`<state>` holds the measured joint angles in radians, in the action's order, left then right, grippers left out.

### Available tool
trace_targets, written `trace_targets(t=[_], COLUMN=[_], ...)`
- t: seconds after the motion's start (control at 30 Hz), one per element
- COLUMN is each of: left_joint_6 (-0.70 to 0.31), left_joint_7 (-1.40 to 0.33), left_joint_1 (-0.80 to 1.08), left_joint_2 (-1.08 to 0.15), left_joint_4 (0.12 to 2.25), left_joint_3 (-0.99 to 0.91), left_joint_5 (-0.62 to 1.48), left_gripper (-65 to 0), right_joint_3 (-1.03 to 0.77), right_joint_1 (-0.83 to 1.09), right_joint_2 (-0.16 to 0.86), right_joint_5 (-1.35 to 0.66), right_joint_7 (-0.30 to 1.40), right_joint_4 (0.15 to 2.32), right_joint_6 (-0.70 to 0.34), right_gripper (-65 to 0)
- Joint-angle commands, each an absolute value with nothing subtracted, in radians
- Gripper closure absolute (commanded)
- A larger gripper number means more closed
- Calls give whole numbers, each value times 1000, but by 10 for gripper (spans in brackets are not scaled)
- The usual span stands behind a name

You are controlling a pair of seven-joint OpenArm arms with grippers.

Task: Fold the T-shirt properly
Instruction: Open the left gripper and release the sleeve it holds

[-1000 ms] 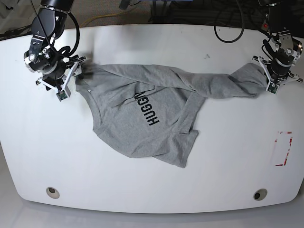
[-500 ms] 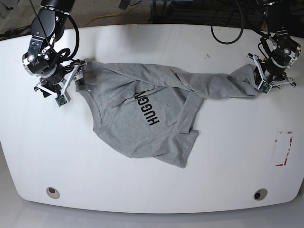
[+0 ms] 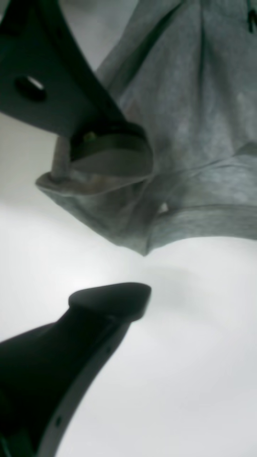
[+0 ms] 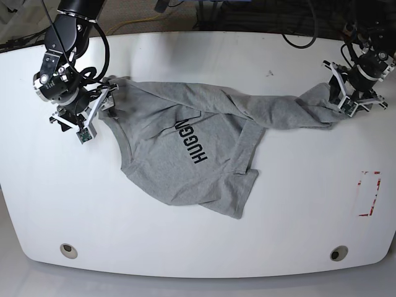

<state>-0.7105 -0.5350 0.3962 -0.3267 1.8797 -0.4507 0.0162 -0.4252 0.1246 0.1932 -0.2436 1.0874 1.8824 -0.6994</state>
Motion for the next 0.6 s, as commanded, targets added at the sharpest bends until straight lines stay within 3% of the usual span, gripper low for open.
trace_targets(t=[0.0, 0.27, 0.57], left_joint_6=[-698, -698, -698], left_joint_7=[-611, -822, -1038], left_joint_1=[390, 341, 177], left_joint_2=[-392, -450, -360], left_joint_4=[1916, 1906, 1722], left_joint_3=[-490, -685, -832], left_joint_5=[145, 568, 598], left_gripper=[-258, -261, -261], right_joint_3=[-430, -429, -427], right_joint_1=[96, 76, 53], right_joint_2=[205, 205, 203], right_joint_5=[-249, -249, -249], right_joint_7=[1075, 1076, 1076], right_joint_4=[1897, 1896, 1894], right_joint_6=[-698, -698, -698], right_gripper=[-444, -444, -449])
